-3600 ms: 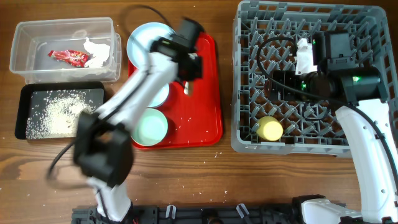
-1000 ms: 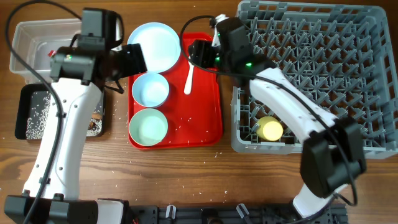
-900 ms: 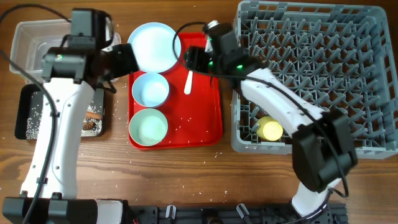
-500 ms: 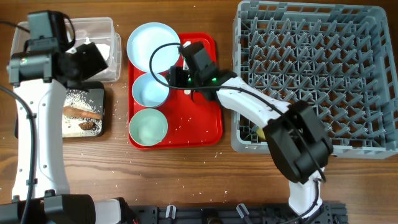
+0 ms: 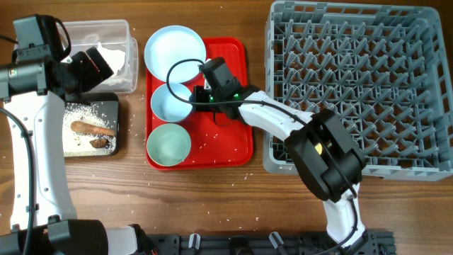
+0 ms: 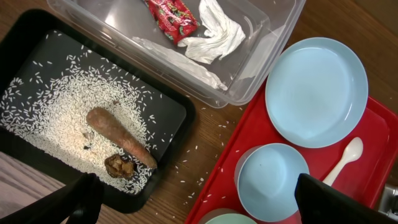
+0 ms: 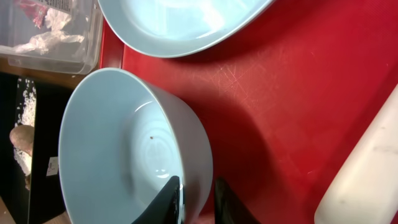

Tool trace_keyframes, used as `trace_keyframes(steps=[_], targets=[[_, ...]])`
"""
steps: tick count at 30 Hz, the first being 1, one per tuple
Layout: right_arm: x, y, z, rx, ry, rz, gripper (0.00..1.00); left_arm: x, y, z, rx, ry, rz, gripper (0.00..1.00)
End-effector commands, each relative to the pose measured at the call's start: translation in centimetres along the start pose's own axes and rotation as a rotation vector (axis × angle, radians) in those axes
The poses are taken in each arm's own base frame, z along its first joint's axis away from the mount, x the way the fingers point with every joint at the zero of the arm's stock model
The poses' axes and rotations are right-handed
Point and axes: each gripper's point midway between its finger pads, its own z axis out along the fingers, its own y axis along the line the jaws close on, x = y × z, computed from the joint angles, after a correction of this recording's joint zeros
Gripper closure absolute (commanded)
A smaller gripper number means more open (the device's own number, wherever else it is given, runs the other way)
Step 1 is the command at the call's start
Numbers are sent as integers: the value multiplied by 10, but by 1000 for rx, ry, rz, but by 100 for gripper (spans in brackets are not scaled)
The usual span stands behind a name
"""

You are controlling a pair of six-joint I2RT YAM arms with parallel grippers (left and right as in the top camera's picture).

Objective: Sort waste into correct bins and load items into the dishwasher rack
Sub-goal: 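Grasp the light-blue bowl with the right gripper and lift it, then carry the blue bowl into the dish rack's back corner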

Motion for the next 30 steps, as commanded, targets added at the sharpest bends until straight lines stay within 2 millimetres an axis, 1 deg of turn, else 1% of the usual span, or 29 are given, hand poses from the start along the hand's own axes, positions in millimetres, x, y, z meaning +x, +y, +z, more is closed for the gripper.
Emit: trace_keyframes(steps=[1,4,10,13,14,16,19,21,24,26,28,30], targets=[[6,-2,5,4,26,9,91,-6,1,-6,0,-22,-9,0],[10,-5,5,18,42,16,96,-6,1,-6,0,-22,-9,0],[18,-13,4,51,73,29,96,-6,1,-6,0,-23,-10,0],[13,-10,-1,45,62,29,96,-6,1,-6,0,-23,-10,0],[7,-6,-8,37,46,28,96,-6,1,-6,0,-23,-9,0],[-7,1,-25,21,12,25,96,-6,1,-6,0,-23,-9,0],[-28,13,-60,3,-45,0,96,-6,1,-6,0,-22,-9,0],[-48,20,-100,23,-121,-23,96,-6,1,-6,0,-23,-10,0],[-62,20,-130,63,-195,-31,96,-6,1,-6,0,-22,-9,0],[-77,11,-160,129,-272,-22,96,-6,1,-6,0,-23,-9,0],[-90,-6,-187,220,-348,1,96,-6,1,-6,0,-23,-9,0],[-106,-32,-221,355,-453,28,96,-6,1,-6,0,-23,-9,0]])
